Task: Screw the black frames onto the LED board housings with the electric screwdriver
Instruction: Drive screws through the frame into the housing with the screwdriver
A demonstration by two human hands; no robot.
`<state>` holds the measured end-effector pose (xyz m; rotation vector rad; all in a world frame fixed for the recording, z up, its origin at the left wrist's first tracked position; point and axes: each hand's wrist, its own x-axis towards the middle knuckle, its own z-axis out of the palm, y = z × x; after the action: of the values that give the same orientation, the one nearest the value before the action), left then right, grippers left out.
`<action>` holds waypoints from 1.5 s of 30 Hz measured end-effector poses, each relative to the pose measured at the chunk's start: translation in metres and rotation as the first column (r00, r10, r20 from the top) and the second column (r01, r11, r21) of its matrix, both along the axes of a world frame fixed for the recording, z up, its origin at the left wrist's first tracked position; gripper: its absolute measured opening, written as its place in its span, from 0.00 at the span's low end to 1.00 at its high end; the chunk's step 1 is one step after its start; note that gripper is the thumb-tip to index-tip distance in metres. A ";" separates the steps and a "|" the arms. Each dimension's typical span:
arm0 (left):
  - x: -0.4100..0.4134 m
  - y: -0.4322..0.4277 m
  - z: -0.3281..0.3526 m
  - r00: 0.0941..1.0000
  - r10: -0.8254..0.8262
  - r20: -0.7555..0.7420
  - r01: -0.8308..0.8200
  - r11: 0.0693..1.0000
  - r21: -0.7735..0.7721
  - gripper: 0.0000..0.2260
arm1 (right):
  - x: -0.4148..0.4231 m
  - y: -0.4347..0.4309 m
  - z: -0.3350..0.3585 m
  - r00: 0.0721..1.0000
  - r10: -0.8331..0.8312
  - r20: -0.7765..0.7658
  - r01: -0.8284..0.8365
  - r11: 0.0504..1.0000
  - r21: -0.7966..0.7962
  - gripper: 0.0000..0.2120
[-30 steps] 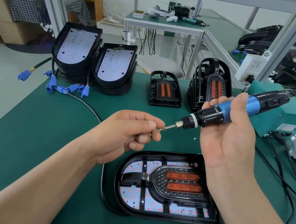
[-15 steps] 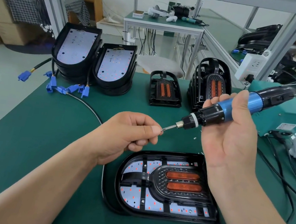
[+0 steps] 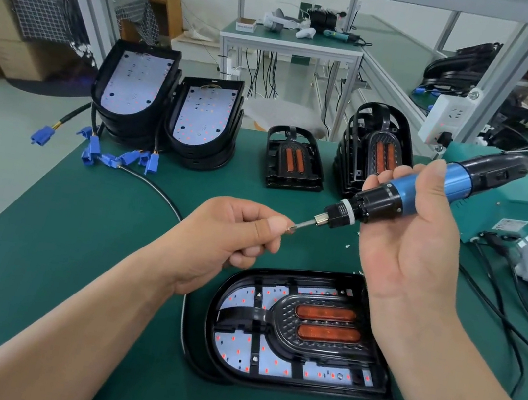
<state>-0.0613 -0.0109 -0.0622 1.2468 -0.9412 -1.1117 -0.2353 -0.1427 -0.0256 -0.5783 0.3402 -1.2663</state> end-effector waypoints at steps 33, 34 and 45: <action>0.028 0.009 -0.003 0.837 0.032 0.546 -0.113 0.987 0.117 0.17 | -0.054 -0.012 0.007 0.993 0.105 0.048 -0.102 0.993 -0.056 0.06; 0.029 0.008 -0.003 0.835 0.034 0.549 -0.117 0.986 0.117 0.17 | -0.055 -0.012 0.007 0.993 0.112 0.026 -0.110 0.991 -0.079 0.06; 0.028 0.006 -0.006 0.833 0.056 0.551 -0.132 0.986 0.099 0.17 | -0.060 -0.005 0.015 0.973 0.114 -0.203 -0.177 0.927 -0.329 0.08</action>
<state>-0.0331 -0.0049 -0.0683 1.7566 -1.2259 -0.7515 -0.2958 -0.1477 -0.0107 -1.0069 0.2193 -1.1373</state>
